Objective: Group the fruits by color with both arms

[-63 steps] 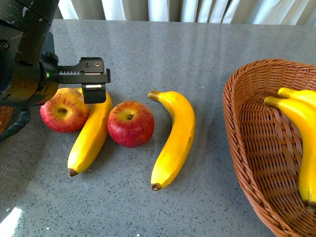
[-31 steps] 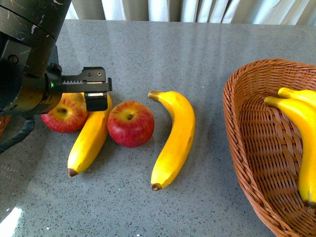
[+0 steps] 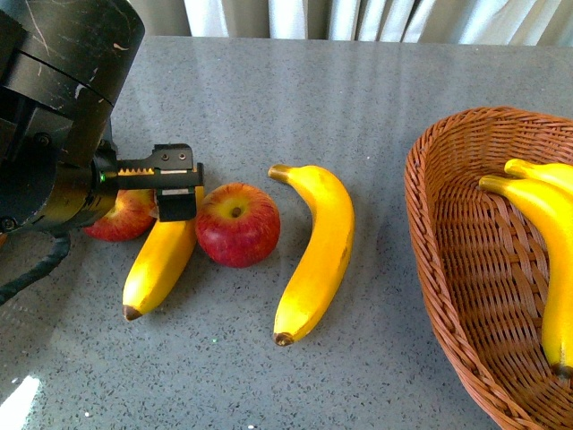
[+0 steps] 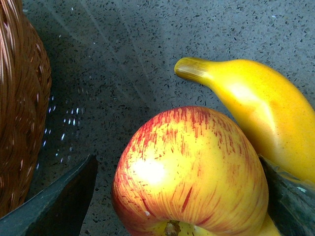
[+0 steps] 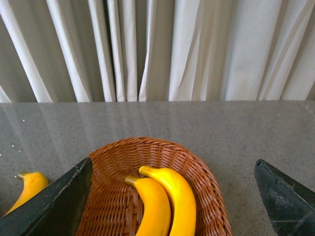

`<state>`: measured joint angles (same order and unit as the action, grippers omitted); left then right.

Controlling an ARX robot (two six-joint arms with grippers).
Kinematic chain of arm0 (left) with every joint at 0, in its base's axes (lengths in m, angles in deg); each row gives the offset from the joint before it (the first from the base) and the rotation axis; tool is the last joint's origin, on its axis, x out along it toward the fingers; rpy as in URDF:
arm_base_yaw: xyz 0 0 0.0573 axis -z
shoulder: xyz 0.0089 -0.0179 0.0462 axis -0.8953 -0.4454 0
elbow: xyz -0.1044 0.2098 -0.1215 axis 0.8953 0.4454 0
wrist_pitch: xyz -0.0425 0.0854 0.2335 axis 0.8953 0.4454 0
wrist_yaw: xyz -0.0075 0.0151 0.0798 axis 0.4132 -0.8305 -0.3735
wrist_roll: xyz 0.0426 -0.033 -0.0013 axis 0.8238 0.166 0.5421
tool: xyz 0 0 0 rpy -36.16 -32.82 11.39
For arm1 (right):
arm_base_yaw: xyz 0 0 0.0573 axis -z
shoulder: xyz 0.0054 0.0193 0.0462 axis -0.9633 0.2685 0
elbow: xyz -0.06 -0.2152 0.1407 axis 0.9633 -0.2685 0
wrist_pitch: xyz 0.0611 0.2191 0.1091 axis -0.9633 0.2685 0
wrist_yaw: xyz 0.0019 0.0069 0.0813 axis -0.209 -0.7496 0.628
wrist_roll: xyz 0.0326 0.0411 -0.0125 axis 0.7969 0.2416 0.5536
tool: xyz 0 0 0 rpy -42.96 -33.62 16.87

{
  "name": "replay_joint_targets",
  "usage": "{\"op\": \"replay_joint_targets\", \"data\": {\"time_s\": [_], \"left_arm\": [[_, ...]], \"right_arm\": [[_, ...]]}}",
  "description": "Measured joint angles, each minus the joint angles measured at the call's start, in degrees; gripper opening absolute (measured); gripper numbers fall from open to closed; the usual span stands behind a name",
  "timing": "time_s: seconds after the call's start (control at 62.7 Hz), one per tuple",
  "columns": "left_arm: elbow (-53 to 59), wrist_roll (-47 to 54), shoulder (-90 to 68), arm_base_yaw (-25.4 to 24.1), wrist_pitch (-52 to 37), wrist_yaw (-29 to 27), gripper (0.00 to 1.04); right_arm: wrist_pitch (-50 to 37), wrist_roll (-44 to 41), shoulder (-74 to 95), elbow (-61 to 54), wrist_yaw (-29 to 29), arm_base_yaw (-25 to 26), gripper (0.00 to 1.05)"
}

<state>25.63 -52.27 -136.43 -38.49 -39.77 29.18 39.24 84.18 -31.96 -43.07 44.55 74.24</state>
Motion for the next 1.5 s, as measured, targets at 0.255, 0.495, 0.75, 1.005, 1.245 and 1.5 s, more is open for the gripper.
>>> {"op": "replay_joint_targets", "data": {"time_s": [0.255, 0.495, 0.75, 1.005, 1.245, 1.5], "left_arm": [[0.0, -0.3, -0.1, 0.1, 0.5, -0.1, 0.81], [0.0, -0.4, -0.2, 0.4, 0.7, -0.4, 0.72], [0.2, -0.6, 2.3, 2.0, 2.3, -0.7, 0.71], [1.4, -0.6, 15.7, 1.7, 6.0, -4.5, 0.71], [6.9, -0.1, 27.3, -6.4, 8.9, -6.4, 0.71], [11.0, 0.7, 24.8, -14.5, 5.2, -5.2, 0.71]], "right_arm": [[0.0, 0.0, 0.0, 0.0, 0.0, 0.0, 0.96], [0.0, 0.0, 0.0, 0.0, 0.0, 0.0, 0.96], [0.0, 0.0, 0.0, 0.0, 0.0, 0.0, 0.96], [0.0, 0.0, 0.0, 0.0, 0.0, 0.0, 0.96], [0.0, 0.0, 0.0, 0.0, 0.0, 0.0, 0.96], [0.0, 0.0, 0.0, 0.0, 0.0, 0.0, 0.96]]}}
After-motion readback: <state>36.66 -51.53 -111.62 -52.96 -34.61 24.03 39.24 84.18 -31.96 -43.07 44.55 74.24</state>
